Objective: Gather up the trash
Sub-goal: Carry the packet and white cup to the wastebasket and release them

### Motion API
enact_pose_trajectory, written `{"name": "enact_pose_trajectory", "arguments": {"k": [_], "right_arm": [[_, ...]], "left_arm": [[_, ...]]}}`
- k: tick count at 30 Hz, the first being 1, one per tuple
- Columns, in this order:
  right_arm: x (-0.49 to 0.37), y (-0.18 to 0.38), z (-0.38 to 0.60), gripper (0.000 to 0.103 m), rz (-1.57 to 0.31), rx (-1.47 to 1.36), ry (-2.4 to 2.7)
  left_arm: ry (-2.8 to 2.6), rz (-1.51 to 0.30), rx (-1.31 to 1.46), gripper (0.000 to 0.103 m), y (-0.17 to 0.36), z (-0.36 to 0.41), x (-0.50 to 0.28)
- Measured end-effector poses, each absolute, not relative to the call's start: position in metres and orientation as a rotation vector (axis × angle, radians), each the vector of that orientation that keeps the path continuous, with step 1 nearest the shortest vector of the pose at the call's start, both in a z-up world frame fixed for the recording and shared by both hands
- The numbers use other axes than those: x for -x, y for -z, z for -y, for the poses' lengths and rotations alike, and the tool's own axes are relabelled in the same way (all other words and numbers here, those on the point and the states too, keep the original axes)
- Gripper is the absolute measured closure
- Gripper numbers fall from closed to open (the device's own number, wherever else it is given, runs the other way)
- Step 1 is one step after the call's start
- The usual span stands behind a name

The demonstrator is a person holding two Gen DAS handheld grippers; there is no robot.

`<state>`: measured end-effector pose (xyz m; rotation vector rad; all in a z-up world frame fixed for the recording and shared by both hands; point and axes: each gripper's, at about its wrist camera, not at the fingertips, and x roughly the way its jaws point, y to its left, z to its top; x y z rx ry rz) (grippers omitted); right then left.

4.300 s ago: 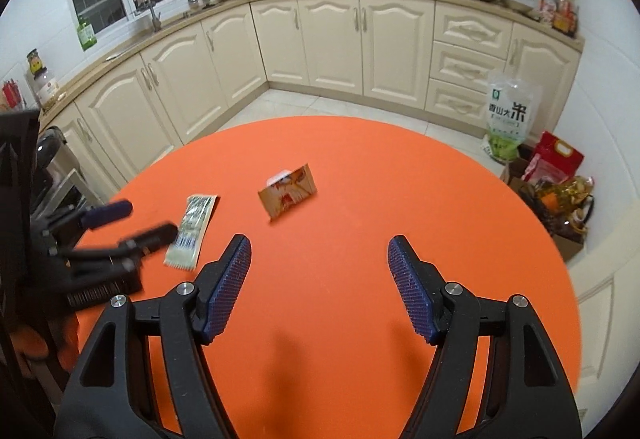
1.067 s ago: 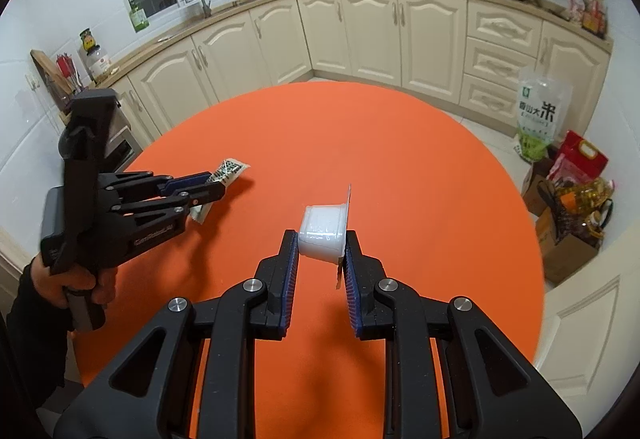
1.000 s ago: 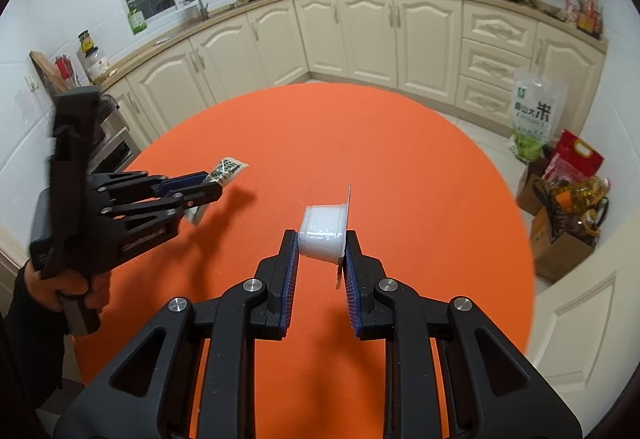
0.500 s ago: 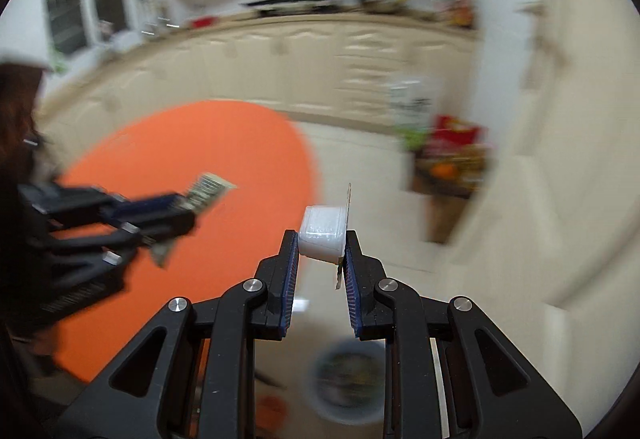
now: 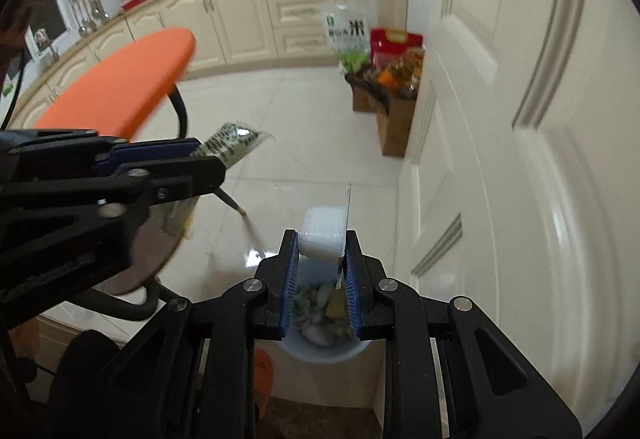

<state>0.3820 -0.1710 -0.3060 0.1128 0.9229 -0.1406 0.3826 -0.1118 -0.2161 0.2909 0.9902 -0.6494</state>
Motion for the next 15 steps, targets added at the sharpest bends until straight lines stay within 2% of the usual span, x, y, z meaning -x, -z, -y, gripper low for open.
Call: {"name": "enact_pose_trajectory", "arguments": {"k": [7, 10, 11, 15], "right_arm": [[-0.384, 0.346, 0.182, 0.082, -0.982, -0.158, 0.134], [-0.386, 0.360, 0.182, 0.082, -1.000, -0.184, 0.128], [-0.387, 0.363, 0.183, 0.082, -1.005, -0.194, 0.128], [-0.391, 0.369, 0.187, 0.080, -0.988, -0.229, 0.124]], "left_arm": [[0.605, -1.099, -0.330, 0.079, 0.248, 0.168, -0.438], [0.570, -1.088, -0.324, 0.059, 0.246, 0.178, -0.449], [0.558, -1.076, -0.326, 0.055, 0.242, 0.175, -0.445], [0.544, -1.069, -0.326, 0.054, 0.235, 0.172, -0.436]]}}
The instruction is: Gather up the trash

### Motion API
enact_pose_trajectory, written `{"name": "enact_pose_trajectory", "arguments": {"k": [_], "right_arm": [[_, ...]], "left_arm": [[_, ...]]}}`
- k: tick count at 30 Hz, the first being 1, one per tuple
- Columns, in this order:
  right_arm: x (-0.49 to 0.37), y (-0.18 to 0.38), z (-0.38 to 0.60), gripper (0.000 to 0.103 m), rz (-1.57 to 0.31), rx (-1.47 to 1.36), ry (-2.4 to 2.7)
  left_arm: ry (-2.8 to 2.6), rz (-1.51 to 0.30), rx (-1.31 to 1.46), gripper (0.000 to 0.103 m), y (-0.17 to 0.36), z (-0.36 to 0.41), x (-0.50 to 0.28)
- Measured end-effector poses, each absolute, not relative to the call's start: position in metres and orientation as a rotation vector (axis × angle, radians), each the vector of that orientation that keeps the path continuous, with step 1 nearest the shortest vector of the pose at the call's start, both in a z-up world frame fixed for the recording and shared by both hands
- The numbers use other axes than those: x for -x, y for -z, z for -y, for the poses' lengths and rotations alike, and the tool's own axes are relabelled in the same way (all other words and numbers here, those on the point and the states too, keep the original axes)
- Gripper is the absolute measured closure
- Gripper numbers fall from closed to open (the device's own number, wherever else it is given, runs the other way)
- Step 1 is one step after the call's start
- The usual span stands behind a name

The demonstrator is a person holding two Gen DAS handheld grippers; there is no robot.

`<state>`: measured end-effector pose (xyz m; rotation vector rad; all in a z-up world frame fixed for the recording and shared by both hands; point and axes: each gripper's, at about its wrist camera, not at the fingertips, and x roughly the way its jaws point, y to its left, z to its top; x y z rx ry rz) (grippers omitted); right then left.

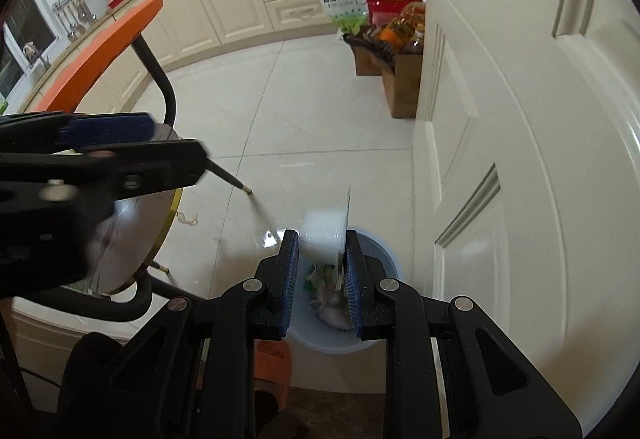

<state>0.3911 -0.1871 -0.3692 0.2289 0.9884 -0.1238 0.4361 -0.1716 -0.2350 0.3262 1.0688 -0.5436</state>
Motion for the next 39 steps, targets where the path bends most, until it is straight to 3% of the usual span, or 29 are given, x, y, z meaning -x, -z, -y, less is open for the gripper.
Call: {"name": "enact_pose_trajectory", "arguments": {"k": [1, 5, 9, 12, 16, 19, 25, 29, 39], "right_arm": [[-0.392, 0.370, 0.188, 0.079, -0.985, -0.238, 0.121], [-0.396, 0.370, 0.187, 0.056, -0.971, -0.262, 0.124], [-0.397, 0.361, 0.180, 0.051, -0.958, -0.256, 0.124], [-0.396, 0.347, 0.175, 0.040, -0.945, -0.237, 0.127], [-0.390, 0.319, 0.163, 0.027, -0.906, -0.219, 0.117], [-0.380, 0.288, 0.148, 0.009, -0.854, -0.191, 0.110], [-0.358, 0.222, 0.108, 0.000, -0.744, -0.149, 0.089], [-0.339, 0.187, 0.072, 0.000, -0.686, -0.109, 0.072], [-0.273, 0.149, 0.012, 0.000, -0.605, -0.077, 0.076]], "left_arm": [[0.543, -1.057, -0.323, 0.054, 0.233, 0.170, -0.431], [0.521, -1.004, -0.307, 0.052, 0.221, 0.159, -0.418], [0.522, -0.962, -0.293, 0.050, 0.198, 0.133, -0.378], [0.507, -0.908, -0.260, 0.049, 0.176, 0.114, -0.360], [0.456, -0.811, -0.260, 0.032, 0.149, 0.083, -0.333], [0.398, -0.737, -0.256, 0.030, 0.130, 0.061, -0.310], [0.330, -0.654, -0.199, 0.017, 0.104, 0.020, -0.258], [0.255, -0.584, -0.217, 0.007, 0.089, -0.004, -0.215], [0.234, -0.528, -0.125, 0.005, 0.076, -0.056, -0.091]]}}
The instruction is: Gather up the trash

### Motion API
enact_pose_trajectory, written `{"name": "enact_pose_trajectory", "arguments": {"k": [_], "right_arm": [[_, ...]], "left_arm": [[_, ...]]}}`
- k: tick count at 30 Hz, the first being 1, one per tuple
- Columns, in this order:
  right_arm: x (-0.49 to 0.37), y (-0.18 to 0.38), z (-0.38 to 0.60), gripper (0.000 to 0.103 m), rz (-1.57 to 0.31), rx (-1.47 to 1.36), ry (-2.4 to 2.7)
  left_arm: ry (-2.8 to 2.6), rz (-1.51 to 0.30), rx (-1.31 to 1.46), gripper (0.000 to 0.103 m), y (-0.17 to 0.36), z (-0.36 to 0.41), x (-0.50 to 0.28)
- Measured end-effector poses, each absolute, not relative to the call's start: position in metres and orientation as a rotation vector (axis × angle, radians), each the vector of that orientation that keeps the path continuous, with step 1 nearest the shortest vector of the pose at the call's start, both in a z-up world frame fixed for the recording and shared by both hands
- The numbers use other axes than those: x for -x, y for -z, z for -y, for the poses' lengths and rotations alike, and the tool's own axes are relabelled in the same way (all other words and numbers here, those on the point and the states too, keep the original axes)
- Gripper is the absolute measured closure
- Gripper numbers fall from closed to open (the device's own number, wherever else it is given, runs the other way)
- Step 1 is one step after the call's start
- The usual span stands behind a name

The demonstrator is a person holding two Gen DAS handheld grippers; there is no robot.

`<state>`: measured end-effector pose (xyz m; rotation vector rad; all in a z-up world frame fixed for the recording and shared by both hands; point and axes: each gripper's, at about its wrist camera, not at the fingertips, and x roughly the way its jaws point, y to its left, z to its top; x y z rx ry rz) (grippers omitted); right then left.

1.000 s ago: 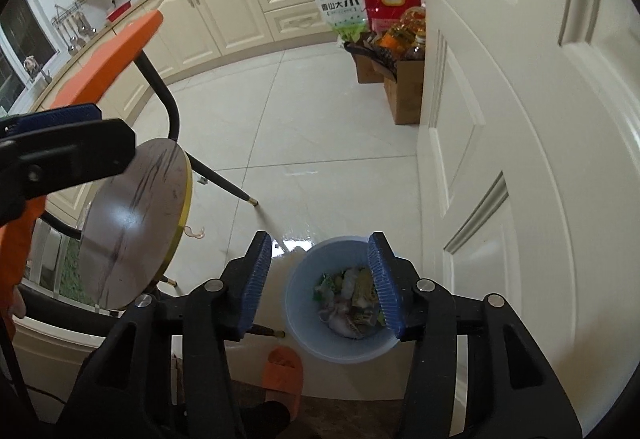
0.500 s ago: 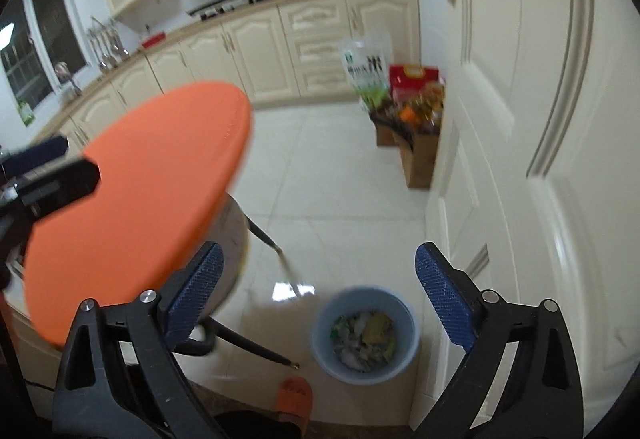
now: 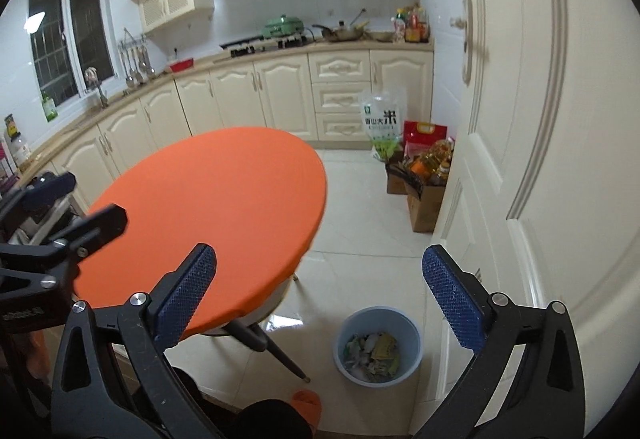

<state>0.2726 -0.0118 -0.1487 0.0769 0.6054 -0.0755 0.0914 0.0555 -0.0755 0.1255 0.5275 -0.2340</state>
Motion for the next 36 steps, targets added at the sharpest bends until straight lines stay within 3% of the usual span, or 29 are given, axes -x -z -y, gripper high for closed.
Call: {"name": "enact_pose_trajectory", "arguments": {"k": [18, 36], "right_arm": [[-0.154, 0.124, -0.023, 0.000, -0.454, -0.023, 0.101], [-0.105, 0.116, -0.031, 0.000, -0.314, -0.004, 0.103]], "left_arm": [[0.136, -0.293, -0.090, 0.001, 0.089, -0.065, 0.122], [0.142, -0.213, -0.042, 0.001, 0.110, -0.069, 0.184]]}}
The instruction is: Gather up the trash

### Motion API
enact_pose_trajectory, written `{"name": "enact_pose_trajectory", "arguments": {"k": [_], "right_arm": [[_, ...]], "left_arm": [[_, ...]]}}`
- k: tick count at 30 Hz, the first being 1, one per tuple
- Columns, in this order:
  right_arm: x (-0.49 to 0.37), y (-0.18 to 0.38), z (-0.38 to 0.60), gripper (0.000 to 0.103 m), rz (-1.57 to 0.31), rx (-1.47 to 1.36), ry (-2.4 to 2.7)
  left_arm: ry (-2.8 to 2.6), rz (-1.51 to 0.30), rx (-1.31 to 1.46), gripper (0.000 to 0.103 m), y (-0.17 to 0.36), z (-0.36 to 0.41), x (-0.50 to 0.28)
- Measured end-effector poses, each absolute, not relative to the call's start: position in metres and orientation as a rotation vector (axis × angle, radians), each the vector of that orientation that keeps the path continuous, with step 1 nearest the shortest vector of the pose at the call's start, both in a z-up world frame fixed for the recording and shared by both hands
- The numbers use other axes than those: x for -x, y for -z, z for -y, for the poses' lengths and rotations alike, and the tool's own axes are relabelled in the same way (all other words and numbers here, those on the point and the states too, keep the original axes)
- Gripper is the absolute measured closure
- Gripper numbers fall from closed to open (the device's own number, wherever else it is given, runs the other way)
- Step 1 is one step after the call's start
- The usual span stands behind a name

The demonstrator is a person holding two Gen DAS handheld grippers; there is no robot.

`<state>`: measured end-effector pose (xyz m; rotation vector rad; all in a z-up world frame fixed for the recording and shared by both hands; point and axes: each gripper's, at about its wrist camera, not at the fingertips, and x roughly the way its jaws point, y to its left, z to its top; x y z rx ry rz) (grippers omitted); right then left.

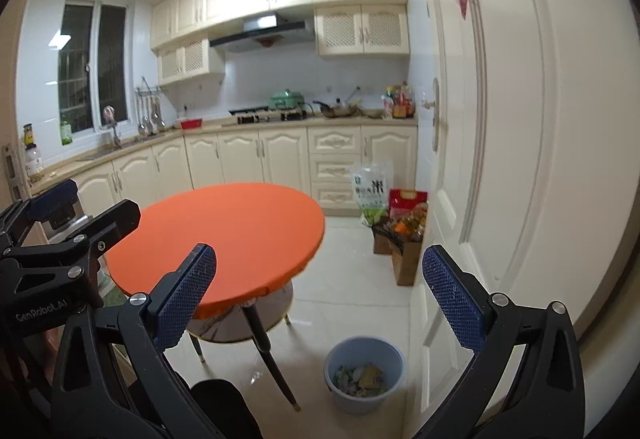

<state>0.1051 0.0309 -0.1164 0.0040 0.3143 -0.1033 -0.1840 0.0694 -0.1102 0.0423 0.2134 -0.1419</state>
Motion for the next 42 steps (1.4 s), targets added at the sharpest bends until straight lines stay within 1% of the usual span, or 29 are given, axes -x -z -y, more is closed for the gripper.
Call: {"name": "enact_pose_trajectory", "arguments": {"k": [8, 23, 42], "right_arm": [[-0.103, 0.113, -0.043, 0.000, -0.250, 0.015, 0.074], [-0.106, 0.119, -0.042, 0.000, -0.277, 0.002, 0.078], [-0.107, 0.123, -0.043, 0.000, -0.285, 0.001, 0.081]], "left_arm": [[0.123, -0.208, -0.039, 0.001, 0.117, -0.078, 0.193], [0.133, -0.229, -0.044, 0.001, 0.106, -0.092, 0.170], [0.145, -0.230, -0.051, 0.001, 0.111, -0.112, 0.165]]}}
